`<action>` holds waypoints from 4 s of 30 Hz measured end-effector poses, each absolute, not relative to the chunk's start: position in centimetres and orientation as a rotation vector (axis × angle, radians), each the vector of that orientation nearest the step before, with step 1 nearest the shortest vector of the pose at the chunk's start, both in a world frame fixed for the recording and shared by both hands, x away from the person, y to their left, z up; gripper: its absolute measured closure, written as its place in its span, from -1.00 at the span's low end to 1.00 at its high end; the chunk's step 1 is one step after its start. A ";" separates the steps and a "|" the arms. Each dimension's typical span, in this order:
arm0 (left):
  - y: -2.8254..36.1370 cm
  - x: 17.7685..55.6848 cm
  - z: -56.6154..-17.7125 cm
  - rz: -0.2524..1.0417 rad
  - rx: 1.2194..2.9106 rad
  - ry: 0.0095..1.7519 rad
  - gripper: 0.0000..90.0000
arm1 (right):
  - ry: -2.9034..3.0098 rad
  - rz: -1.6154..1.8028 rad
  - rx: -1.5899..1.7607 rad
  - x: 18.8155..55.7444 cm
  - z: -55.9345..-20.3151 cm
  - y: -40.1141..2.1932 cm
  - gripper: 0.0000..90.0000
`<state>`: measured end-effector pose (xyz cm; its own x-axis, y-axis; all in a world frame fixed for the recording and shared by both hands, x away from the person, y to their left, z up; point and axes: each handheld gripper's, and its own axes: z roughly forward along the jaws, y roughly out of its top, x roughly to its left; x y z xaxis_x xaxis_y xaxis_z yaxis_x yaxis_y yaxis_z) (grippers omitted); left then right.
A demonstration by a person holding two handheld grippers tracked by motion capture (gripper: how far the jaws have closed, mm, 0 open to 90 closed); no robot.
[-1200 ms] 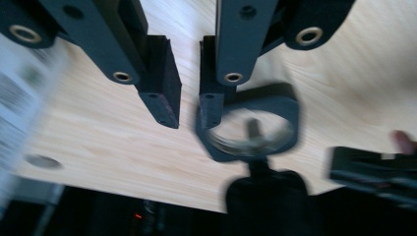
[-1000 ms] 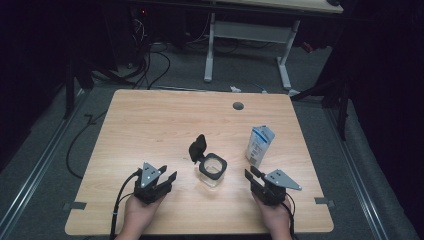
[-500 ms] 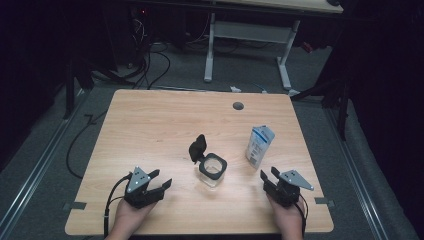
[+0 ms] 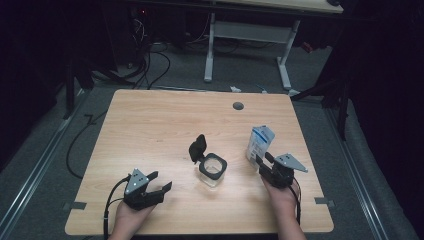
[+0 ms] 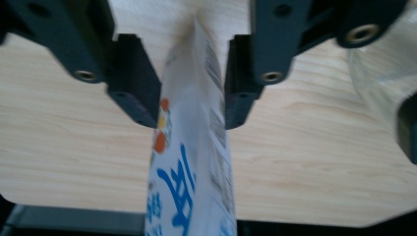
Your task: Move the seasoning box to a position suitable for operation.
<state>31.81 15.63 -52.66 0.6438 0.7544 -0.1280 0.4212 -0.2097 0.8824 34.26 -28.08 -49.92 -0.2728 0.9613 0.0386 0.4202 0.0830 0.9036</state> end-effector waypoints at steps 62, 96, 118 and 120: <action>16.0 31.7 -52.8 0.389 1.803 0.906 -0.25 | 2.198 0.934 1.307 33.5 -43.8 -27.6 0.98; 15.9 31.3 -52.5 0.409 1.813 0.870 -0.26 | 2.540 0.519 1.234 35.0 -41.4 -25.5 1.00; 14.3 30.6 -52.6 0.380 1.847 0.789 -0.29 | 2.627 0.368 1.208 34.3 -40.4 -25.1 1.00; 13.7 30.3 -52.6 0.366 1.849 0.763 -0.29 | 2.636 0.364 1.195 34.0 -40.1 -25.1 1.00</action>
<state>30.28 13.74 -52.57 0.7496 0.6545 -0.0990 0.3326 -0.2431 0.9112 33.98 -25.10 -40.09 -0.6435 0.7589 -0.1000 0.7035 0.6378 0.3134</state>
